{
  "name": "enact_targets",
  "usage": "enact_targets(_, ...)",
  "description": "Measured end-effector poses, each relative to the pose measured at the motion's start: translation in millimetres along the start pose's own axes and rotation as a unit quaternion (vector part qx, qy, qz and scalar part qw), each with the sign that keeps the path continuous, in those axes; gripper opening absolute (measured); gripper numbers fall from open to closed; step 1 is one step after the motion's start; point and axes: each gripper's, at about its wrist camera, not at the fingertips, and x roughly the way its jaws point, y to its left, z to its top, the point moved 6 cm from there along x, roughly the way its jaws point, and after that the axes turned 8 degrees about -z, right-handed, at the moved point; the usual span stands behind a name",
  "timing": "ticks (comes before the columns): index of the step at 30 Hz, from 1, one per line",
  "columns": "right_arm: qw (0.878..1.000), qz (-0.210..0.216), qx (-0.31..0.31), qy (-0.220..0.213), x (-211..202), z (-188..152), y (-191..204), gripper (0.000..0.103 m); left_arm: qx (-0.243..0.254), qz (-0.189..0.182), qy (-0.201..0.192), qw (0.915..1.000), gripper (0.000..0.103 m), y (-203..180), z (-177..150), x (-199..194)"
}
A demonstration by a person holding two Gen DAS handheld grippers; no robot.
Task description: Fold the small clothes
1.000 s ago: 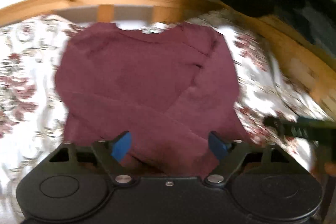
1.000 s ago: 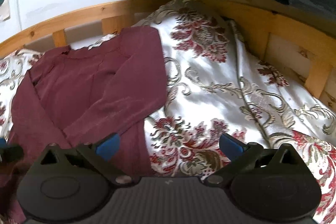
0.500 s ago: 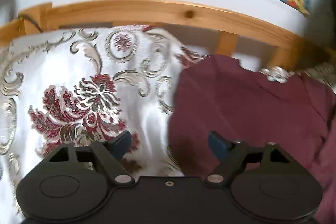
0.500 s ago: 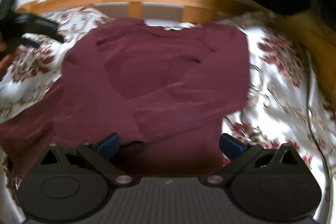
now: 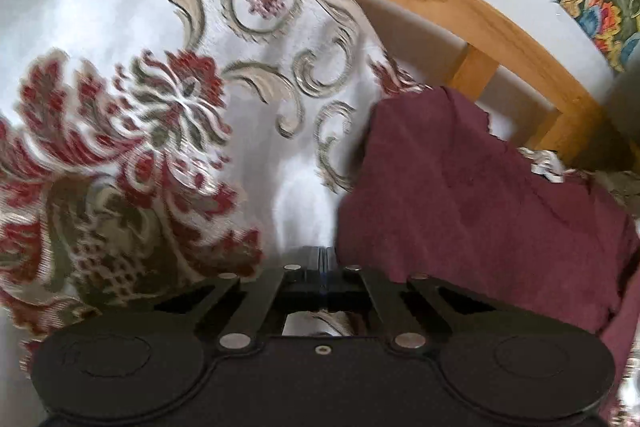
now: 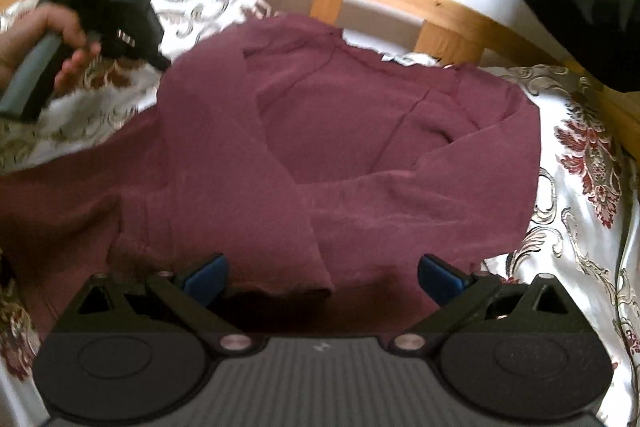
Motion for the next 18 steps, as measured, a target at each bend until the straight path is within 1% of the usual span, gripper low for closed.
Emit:
enact_targets(1, 1.000, -0.001, -0.003, 0.003, 1, -1, 2, 0.103, 0.001, 0.010, -0.006, 0.9999, 0.000, 1, 1, -2)
enact_targets(3, 1.000, -0.001, -0.004, 0.005, 1, -3, 2, 0.103, -0.006, 0.008, -0.024, 0.9997, 0.000, 3, 6, -10)
enact_targets(4, 1.000, -0.002, -0.002, 0.006, 1, -3, 2, 0.103, -0.009, 0.001, -0.033, 0.9994, 0.003, 1, 8, -14)
enact_targets(5, 1.000, -0.002, -0.001, 0.006, 1, -3, 1, 0.103, -0.008, -0.010, -0.041, 0.9991, 0.011, -2, 10, -16)
enact_targets(7, 1.000, -0.001, 0.002, 0.008, 0, -4, 1, 0.103, 0.000, -0.025, -0.047, 0.9986, 0.019, -8, 10, -16)
enact_targets(10, 1.000, 0.001, 0.003, 0.011, 2, -5, 1, 0.103, 0.030, -0.020, -0.028, 0.9990, 0.020, -17, 3, 0)
enact_targets(11, 1.000, 0.002, 0.003, 0.012, 3, -5, 1, 0.103, 0.041, -0.014, -0.022, 0.9988, 0.020, -18, 0, 6)
enact_targets(13, 1.000, 0.002, 0.003, 0.013, 3, -4, 0, 0.103, 0.056, 0.011, -0.014, 0.9983, 0.021, -16, -4, 16)
enact_targets(14, 1.000, 0.003, 0.003, 0.013, 3, -4, 0, 0.103, 0.056, 0.017, -0.009, 0.9982, 0.020, -14, -5, 19)
enact_targets(18, 1.000, 0.001, 0.004, 0.019, 3, -6, -2, 0.103, 0.049, 0.016, -0.006, 0.9987, 0.021, -10, -4, 20)
